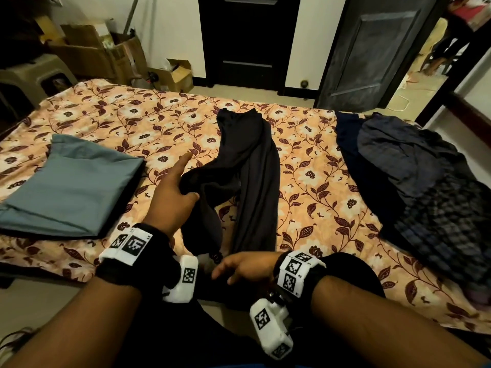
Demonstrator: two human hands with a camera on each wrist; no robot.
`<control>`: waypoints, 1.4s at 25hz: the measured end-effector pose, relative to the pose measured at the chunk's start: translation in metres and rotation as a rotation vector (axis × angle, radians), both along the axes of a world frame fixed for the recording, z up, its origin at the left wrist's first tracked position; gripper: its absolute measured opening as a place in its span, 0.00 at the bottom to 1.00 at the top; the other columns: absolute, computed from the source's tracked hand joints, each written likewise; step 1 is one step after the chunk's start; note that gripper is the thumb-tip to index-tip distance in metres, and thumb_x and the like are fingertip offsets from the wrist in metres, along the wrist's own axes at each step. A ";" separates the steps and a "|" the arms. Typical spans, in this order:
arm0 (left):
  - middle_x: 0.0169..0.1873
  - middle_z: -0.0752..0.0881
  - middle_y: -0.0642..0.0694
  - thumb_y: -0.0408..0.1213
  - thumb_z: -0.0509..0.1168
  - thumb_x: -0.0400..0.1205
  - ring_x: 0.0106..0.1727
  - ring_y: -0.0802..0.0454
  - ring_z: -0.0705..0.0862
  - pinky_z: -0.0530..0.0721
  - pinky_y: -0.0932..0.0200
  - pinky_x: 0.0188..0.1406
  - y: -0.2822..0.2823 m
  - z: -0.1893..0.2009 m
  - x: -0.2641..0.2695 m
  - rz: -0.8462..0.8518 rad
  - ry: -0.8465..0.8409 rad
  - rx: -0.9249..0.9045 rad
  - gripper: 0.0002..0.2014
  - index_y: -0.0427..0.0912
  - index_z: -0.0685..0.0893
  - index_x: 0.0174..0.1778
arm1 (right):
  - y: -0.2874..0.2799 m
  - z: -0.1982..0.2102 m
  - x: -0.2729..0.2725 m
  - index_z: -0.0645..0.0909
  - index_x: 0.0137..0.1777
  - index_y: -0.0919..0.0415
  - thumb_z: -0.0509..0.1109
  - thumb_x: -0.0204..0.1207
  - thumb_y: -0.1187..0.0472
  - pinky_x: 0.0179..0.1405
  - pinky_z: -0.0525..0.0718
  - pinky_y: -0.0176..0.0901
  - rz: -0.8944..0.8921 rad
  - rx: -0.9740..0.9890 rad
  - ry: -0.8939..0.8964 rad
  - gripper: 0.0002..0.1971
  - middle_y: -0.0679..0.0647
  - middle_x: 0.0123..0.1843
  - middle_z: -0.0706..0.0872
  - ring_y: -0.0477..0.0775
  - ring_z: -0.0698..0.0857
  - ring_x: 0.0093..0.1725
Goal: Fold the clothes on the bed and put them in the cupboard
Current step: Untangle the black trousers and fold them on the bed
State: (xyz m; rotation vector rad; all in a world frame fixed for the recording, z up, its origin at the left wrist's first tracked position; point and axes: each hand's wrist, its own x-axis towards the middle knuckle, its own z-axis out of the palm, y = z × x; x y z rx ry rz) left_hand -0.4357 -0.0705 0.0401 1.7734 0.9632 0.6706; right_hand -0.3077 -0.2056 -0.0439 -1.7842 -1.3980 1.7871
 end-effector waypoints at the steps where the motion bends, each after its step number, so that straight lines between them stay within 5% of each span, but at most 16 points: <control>1: 0.68 0.80 0.52 0.20 0.65 0.76 0.64 0.52 0.83 0.84 0.49 0.64 0.003 0.001 -0.001 -0.023 0.136 0.118 0.42 0.62 0.66 0.81 | 0.000 0.006 -0.008 0.72 0.74 0.69 0.58 0.81 0.77 0.59 0.75 0.29 0.024 0.020 0.071 0.21 0.57 0.65 0.79 0.42 0.78 0.57; 3: 0.69 0.81 0.44 0.25 0.67 0.76 0.65 0.44 0.82 0.82 0.48 0.65 0.006 0.003 -0.002 0.003 0.319 0.266 0.40 0.62 0.65 0.81 | 0.003 0.011 -0.011 0.72 0.73 0.72 0.53 0.81 0.80 0.52 0.77 0.22 -0.010 0.037 0.241 0.21 0.50 0.57 0.81 0.30 0.80 0.45; 5: 0.68 0.82 0.41 0.32 0.70 0.77 0.66 0.42 0.81 0.80 0.48 0.66 0.003 0.006 -0.001 0.056 0.356 0.310 0.38 0.61 0.66 0.81 | 0.003 0.013 -0.003 0.79 0.63 0.65 0.54 0.82 0.78 0.55 0.86 0.40 -0.110 -0.035 0.428 0.17 0.50 0.49 0.80 0.38 0.82 0.43; 6: 0.68 0.82 0.41 0.35 0.70 0.77 0.66 0.42 0.81 0.80 0.48 0.66 -0.003 0.010 -0.001 0.086 0.339 0.320 0.37 0.60 0.66 0.81 | 0.003 0.015 0.002 0.81 0.57 0.61 0.56 0.82 0.76 0.49 0.88 0.48 -0.229 -0.039 0.464 0.15 0.54 0.50 0.83 0.46 0.84 0.44; 8: 0.63 0.84 0.43 0.39 0.70 0.78 0.60 0.48 0.84 0.82 0.53 0.60 -0.019 0.017 0.001 0.100 0.253 0.280 0.36 0.62 0.65 0.81 | 0.003 0.026 0.016 0.81 0.49 0.60 0.60 0.84 0.69 0.36 0.87 0.44 -0.639 0.064 0.348 0.09 0.59 0.48 0.85 0.51 0.85 0.38; 10: 0.60 0.85 0.46 0.35 0.70 0.79 0.52 0.59 0.85 0.83 0.65 0.52 -0.041 0.019 0.008 -0.097 0.131 0.024 0.38 0.64 0.62 0.81 | 0.002 0.044 0.036 0.81 0.48 0.60 0.59 0.86 0.53 0.33 0.84 0.42 -0.948 0.144 0.311 0.14 0.59 0.42 0.85 0.52 0.85 0.35; 12: 0.61 0.82 0.50 0.26 0.68 0.79 0.53 0.65 0.83 0.84 0.71 0.51 -0.068 0.012 0.017 -0.455 0.123 -0.317 0.41 0.63 0.58 0.82 | -0.002 0.057 0.050 0.83 0.50 0.60 0.57 0.82 0.38 0.38 0.85 0.45 -0.913 0.096 0.365 0.25 0.59 0.44 0.88 0.56 0.87 0.42; 14: 0.60 0.83 0.51 0.27 0.69 0.79 0.52 0.59 0.85 0.86 0.60 0.53 -0.082 -0.011 0.027 -0.624 0.192 -0.346 0.39 0.59 0.60 0.80 | -0.008 0.056 0.054 0.84 0.52 0.59 0.63 0.78 0.37 0.45 0.86 0.50 -0.843 0.038 0.310 0.24 0.59 0.48 0.89 0.58 0.87 0.47; 17: 0.36 0.83 0.46 0.29 0.73 0.76 0.30 0.56 0.80 0.78 0.59 0.30 -0.078 -0.034 0.029 -0.359 0.175 -0.342 0.26 0.50 0.71 0.66 | -0.009 0.040 0.055 0.81 0.60 0.59 0.68 0.77 0.41 0.53 0.86 0.59 -0.921 0.019 0.318 0.22 0.57 0.56 0.86 0.59 0.86 0.53; 19: 0.28 0.77 0.46 0.25 0.70 0.76 0.26 0.54 0.75 0.72 0.61 0.26 -0.070 -0.041 0.025 -0.233 0.101 -0.459 0.22 0.47 0.73 0.62 | -0.004 0.033 0.052 0.78 0.56 0.57 0.67 0.78 0.43 0.48 0.85 0.57 -0.977 -0.010 0.352 0.18 0.56 0.54 0.82 0.57 0.84 0.43; 21: 0.32 0.79 0.36 0.22 0.68 0.76 0.33 0.45 0.79 0.77 0.56 0.33 -0.065 -0.039 0.020 -0.163 -0.092 -0.605 0.21 0.46 0.77 0.61 | 0.005 0.028 0.049 0.76 0.52 0.55 0.68 0.79 0.46 0.45 0.85 0.55 -0.976 -0.048 0.279 0.13 0.56 0.52 0.79 0.54 0.82 0.33; 24: 0.49 0.88 0.26 0.20 0.69 0.77 0.45 0.35 0.87 0.86 0.44 0.47 -0.061 -0.030 0.015 -0.040 -0.381 -0.856 0.21 0.44 0.78 0.62 | 0.024 0.024 0.042 0.79 0.55 0.54 0.67 0.80 0.46 0.40 0.81 0.45 -0.873 -0.081 0.219 0.13 0.54 0.50 0.82 0.50 0.82 0.37; 27: 0.49 0.90 0.32 0.18 0.68 0.77 0.42 0.42 0.90 0.90 0.50 0.43 -0.051 -0.041 0.006 0.008 -0.123 -0.744 0.18 0.40 0.82 0.59 | 0.042 0.023 0.035 0.79 0.42 0.54 0.65 0.82 0.60 0.35 0.79 0.41 -0.853 0.013 0.199 0.07 0.52 0.33 0.77 0.46 0.78 0.27; 30: 0.52 0.89 0.41 0.25 0.66 0.80 0.51 0.47 0.88 0.86 0.47 0.58 -0.034 -0.053 -0.003 0.172 0.179 -0.555 0.10 0.43 0.87 0.49 | 0.055 0.002 0.043 0.78 0.37 0.53 0.64 0.79 0.63 0.34 0.78 0.42 -0.887 0.062 -0.027 0.09 0.53 0.36 0.78 0.50 0.78 0.35; 33: 0.55 0.89 0.34 0.25 0.58 0.85 0.56 0.38 0.87 0.86 0.41 0.58 -0.030 -0.051 0.002 0.206 -0.238 -0.841 0.12 0.40 0.86 0.54 | 0.057 -0.014 0.047 0.80 0.48 0.49 0.67 0.80 0.55 0.42 0.80 0.45 -0.898 -0.022 -0.024 0.01 0.53 0.54 0.84 0.54 0.81 0.50; 35: 0.54 0.89 0.33 0.29 0.58 0.83 0.51 0.37 0.88 0.87 0.43 0.49 -0.033 -0.033 0.008 0.115 -0.528 -1.061 0.13 0.42 0.84 0.59 | 0.068 -0.020 0.049 0.80 0.61 0.53 0.63 0.82 0.46 0.42 0.80 0.42 -0.915 -0.061 0.162 0.15 0.56 0.61 0.84 0.56 0.83 0.53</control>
